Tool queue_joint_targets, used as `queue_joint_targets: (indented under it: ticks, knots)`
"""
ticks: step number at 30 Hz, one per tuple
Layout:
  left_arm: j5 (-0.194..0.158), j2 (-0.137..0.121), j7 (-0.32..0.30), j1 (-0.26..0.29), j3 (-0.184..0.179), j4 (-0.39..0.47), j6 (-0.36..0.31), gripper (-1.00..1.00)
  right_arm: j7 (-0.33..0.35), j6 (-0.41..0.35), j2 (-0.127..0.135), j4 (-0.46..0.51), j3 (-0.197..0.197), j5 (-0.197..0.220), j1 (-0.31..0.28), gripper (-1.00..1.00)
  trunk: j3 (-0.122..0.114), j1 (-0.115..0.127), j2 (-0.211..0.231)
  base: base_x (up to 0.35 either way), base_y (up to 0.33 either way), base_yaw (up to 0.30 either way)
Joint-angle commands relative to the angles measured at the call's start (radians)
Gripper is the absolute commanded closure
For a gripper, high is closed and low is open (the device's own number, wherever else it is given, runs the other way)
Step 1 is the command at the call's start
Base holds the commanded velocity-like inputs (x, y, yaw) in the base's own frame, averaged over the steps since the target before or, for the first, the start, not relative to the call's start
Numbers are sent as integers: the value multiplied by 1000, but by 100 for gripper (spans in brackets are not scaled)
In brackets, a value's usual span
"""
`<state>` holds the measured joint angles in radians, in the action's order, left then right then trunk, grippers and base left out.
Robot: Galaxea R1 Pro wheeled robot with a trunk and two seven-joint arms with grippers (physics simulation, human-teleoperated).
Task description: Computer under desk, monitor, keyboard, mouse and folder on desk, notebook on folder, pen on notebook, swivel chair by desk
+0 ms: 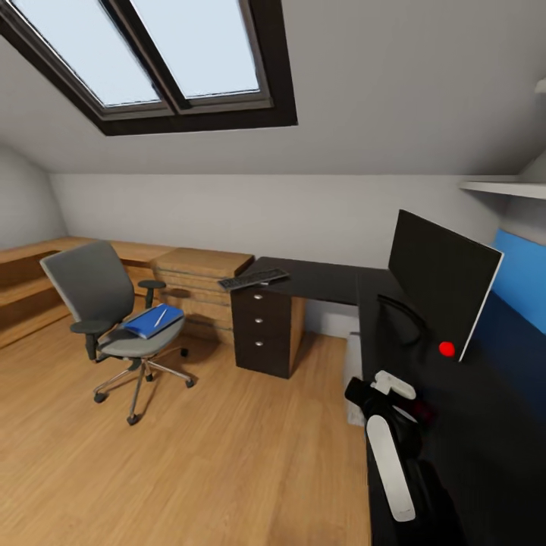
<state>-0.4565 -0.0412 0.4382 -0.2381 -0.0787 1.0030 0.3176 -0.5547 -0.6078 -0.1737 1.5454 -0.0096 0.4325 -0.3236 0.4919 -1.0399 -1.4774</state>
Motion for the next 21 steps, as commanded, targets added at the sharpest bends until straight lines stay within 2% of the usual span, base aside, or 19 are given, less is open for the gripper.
queue_joint_targets:
  ticks: [1, 21]
  knots:
    - [-10, -2, 5, 0, -5, 0, 6, -100, -7, -2, -1, 1, 1, 10, 0, 100, 1, 0, -1, 214, 300, 53]
    - [-11, -6, 1, 0, -2, 0, 4, -100, -5, -1, -1, 1, 3, 9, 1, 100, 1, 0, -1, 215, 299, 5]
